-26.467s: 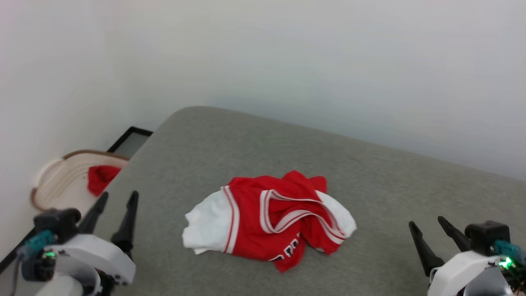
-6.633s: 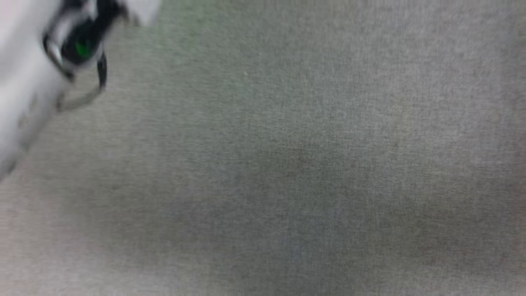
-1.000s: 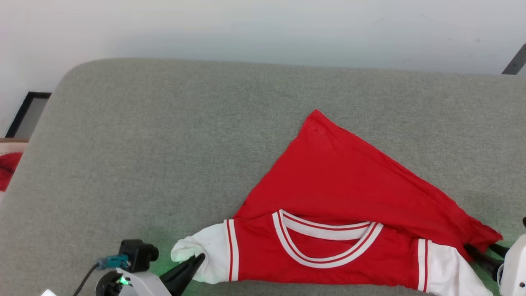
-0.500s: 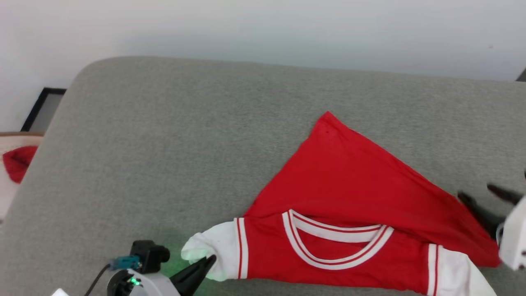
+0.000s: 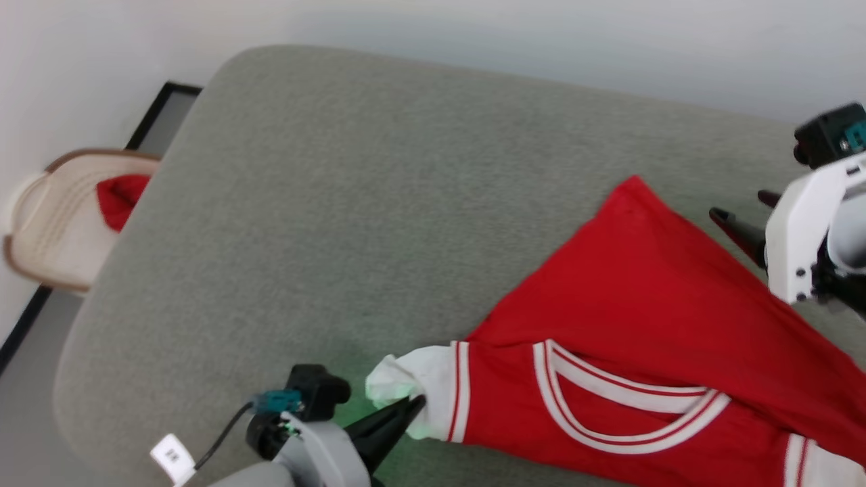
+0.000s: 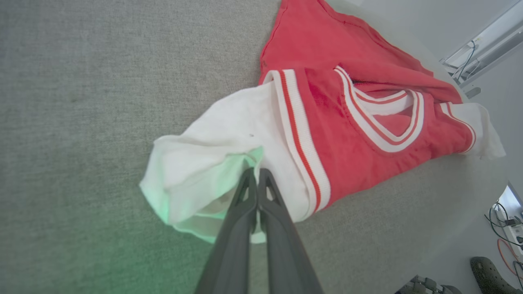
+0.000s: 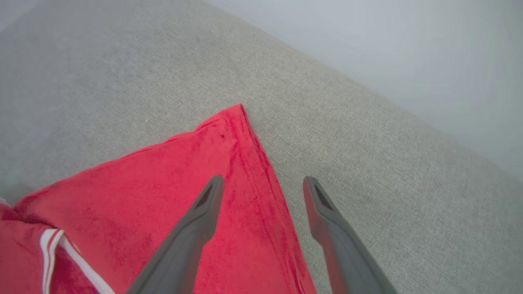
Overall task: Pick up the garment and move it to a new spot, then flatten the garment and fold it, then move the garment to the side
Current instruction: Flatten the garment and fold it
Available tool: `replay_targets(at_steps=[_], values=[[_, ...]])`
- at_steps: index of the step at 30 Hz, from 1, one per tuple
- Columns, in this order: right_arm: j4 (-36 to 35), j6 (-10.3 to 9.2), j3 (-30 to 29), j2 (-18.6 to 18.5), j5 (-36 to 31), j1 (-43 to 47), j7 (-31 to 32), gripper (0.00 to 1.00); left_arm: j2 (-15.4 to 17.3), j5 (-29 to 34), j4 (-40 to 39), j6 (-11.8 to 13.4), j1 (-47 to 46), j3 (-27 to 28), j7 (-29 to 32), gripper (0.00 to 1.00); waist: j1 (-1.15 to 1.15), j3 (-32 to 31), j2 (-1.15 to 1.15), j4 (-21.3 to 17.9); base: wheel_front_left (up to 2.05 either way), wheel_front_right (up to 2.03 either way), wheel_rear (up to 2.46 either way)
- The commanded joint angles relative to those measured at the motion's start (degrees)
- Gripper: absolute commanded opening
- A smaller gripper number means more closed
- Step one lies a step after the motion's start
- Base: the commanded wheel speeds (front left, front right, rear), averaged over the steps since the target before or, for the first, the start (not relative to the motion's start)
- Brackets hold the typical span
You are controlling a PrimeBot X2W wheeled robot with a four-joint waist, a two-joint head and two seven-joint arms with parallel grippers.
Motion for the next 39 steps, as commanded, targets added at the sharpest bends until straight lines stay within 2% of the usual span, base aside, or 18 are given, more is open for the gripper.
replay_targets(at_steps=[1,9,18,19,20,21,23,32,39], values=[[3.01,-0.04,2.44,-0.22,0.48,-3.17,-0.07,1.00,-1.01,0.25,-0.02,0.19,-1.42,-0.59,0.06,0.00,0.00,3.17,0.00,4.41,0.00,0.00,0.00],[15.51,-0.04,12.64,-0.31,4.33,-13.39,1.67,1.00,-3.98,-0.21,0.42,0.19,-4.40,-2.40,0.07,0.00,0.00,6.13,0.00,9.00,0.00,0.00,0.00],[24.65,-0.04,21.76,-1.28,8.59,-17.11,4.55,1.00,-5.32,-0.89,0.91,0.19,-4.94,-2.97,0.07,0.00,0.00,7.51,0.00,11.64,0.00,0.00,0.00],[25.83,-0.04,22.44,-1.29,9.50,-17.04,5.59,0.72,-5.34,-0.83,1.00,0.19,-4.96,-3.02,0.07,0.00,0.00,7.50,0.00,11.78,0.00,0.00,0.00],[26.42,-0.04,23.36,-1.20,10.32,-16.95,6.83,0.11,-5.42,-0.89,1.06,0.19,-5.01,-3.08,0.07,0.00,0.00,7.49,0.00,11.89,0.00,0.00,0.00],[26.96,-0.02,24.01,-1.31,11.22,-16.95,7.83,0.00,-5.49,-0.96,1.09,0.19,-5.05,-3.13,0.07,0.00,0.00,7.47,0.00,11.98,0.00,0.00,0.00],[28.01,-0.02,25.30,-1.77,12.23,-17.45,9.52,0.00,-5.45,-1.19,1.29,0.19,-5.10,-3.22,0.07,0.00,0.00,7.41,0.00,12.01,0.00,0.00,0.00],[29.38,-0.05,26.56,-1.80,14.82,-21.30,6.22,0.00,-3.89,-3.48,0.94,0.19,-6.47,-3.86,0.31,0.00,0.00,6.18,0.00,10.44,0.00,0.00,0.00],[27.82,-0.05,27.91,-1.62,16.18,-25.19,0.81,0.00,1.93,-9.24,-1.52,0.19,-12.20,-3.62,4.02,0.00,0.00,2.81,0.00,7.58,0.00,0.00,0.00]])
